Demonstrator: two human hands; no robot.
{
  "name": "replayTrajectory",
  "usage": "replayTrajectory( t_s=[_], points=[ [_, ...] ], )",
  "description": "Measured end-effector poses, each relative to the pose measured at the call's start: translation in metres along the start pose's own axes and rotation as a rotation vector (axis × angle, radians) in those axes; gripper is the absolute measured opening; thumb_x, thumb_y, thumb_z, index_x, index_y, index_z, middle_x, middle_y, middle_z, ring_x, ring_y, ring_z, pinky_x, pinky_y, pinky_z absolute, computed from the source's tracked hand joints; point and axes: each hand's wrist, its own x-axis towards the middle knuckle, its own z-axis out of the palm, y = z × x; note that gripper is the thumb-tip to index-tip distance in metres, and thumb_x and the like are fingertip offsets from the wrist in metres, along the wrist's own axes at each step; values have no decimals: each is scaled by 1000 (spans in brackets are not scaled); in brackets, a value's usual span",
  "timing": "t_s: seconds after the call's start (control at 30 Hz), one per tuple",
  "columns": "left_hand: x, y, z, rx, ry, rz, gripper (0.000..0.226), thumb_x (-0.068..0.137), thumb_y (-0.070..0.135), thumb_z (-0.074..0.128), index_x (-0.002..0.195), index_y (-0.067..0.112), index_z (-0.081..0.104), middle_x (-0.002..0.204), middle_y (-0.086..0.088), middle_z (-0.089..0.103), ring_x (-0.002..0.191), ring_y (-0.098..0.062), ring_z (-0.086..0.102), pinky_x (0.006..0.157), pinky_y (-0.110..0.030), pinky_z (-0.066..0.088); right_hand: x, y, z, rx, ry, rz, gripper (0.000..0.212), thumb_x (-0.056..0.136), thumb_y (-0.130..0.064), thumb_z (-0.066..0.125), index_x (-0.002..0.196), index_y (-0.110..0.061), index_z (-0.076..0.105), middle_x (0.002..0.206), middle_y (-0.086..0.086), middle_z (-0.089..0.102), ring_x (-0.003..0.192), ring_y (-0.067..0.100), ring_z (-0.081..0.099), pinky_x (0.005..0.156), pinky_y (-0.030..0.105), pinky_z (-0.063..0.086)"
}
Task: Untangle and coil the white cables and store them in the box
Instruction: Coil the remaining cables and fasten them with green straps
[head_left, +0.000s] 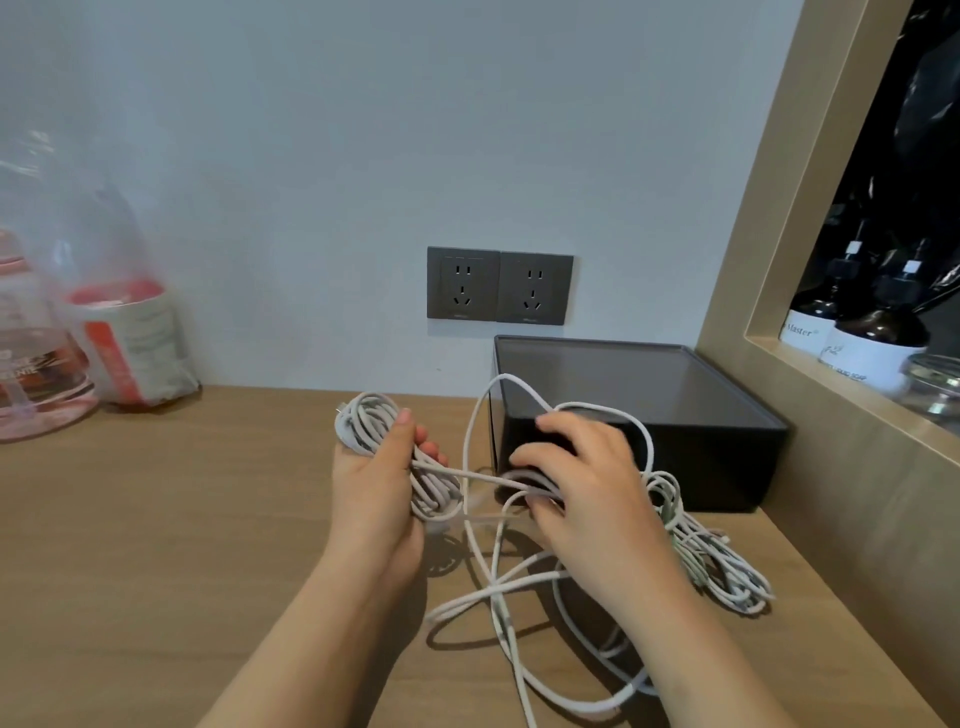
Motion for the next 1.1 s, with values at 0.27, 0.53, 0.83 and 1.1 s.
replayTrajectory(
  t_s=[0.27,0.53,0.83,1.1],
  points=[
    [7,13,-3,-251,53,-192,30,97,21,50,70,8,51,50,0,54,45,-11,56,51,-24,57,3,13,-22,-33,-166,137,23,81,-42,65,100,-43,51,110,-24,27,119,4,18,91,22,17],
    [-5,22,-1,-449,-135,-356,25,75,23,60,55,10,54,47,5,48,36,-6,49,38,-16,47,3,13,-20,-63,-214,162,16,91,-43,52,100,-38,64,129,-21,45,130,3,23,106,30,18],
    [-15,23,-2,532,-204,182,30,66,5,76,87,7,54,58,-2,58,46,-11,58,45,-22,49,5,15,-19,-71,18,297,20,87,-30,49,68,-26,48,74,-12,48,87,9,39,79,27,28],
    [-18,26,1,38,-344,-136,15,70,10,60,64,14,73,56,-5,59,49,-14,61,54,-27,57,1,10,-14,-119,-112,240,10,93,-37,41,84,-36,48,95,-19,47,110,6,35,96,30,26]
  ],
)
